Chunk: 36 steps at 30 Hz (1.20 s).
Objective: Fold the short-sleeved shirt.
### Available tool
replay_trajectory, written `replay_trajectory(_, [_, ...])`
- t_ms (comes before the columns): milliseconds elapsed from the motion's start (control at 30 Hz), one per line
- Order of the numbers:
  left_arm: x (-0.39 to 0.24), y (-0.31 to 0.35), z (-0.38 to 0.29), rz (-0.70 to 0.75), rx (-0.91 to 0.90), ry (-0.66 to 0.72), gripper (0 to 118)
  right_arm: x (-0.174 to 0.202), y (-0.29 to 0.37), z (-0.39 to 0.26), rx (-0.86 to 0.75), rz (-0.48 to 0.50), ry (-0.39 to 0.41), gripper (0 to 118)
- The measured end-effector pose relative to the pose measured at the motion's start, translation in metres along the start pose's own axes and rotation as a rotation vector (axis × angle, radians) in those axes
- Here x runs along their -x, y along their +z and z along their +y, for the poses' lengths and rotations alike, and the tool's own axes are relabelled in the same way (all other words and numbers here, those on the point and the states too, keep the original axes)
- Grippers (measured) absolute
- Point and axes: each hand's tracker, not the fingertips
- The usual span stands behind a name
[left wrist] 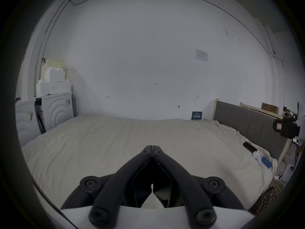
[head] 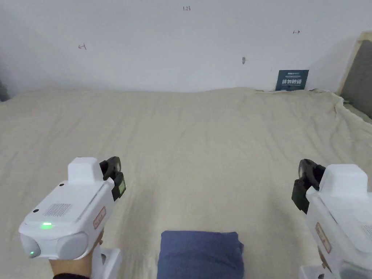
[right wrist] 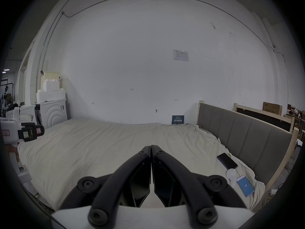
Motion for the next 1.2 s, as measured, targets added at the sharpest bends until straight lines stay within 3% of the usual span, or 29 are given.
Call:
replay_trajectory(467, [0.016,0.006,-0.016,0.026,0.045,0.025,0,0.038,-0.018,-0.039,0.058,0.068,-0.029,0])
replay_trajectory(733, [0.022,0.006,-0.040,0.024,0.116,0.031,0,0.077,-0.048,-0.110,0.214,0.138,-0.031,0])
replay_trajectory(1033, [0.021,-0.001,-0.074,-0.010,0.235,0.050,0,0.095,-0.075,-0.189,0.395,0.129,-0.056,0])
replay_trajectory(1200, [0.015,-0.008,-0.092,-0.034,0.302,0.046,0,0.102,-0.081,-0.230,0.492,0.132,-0.025,0])
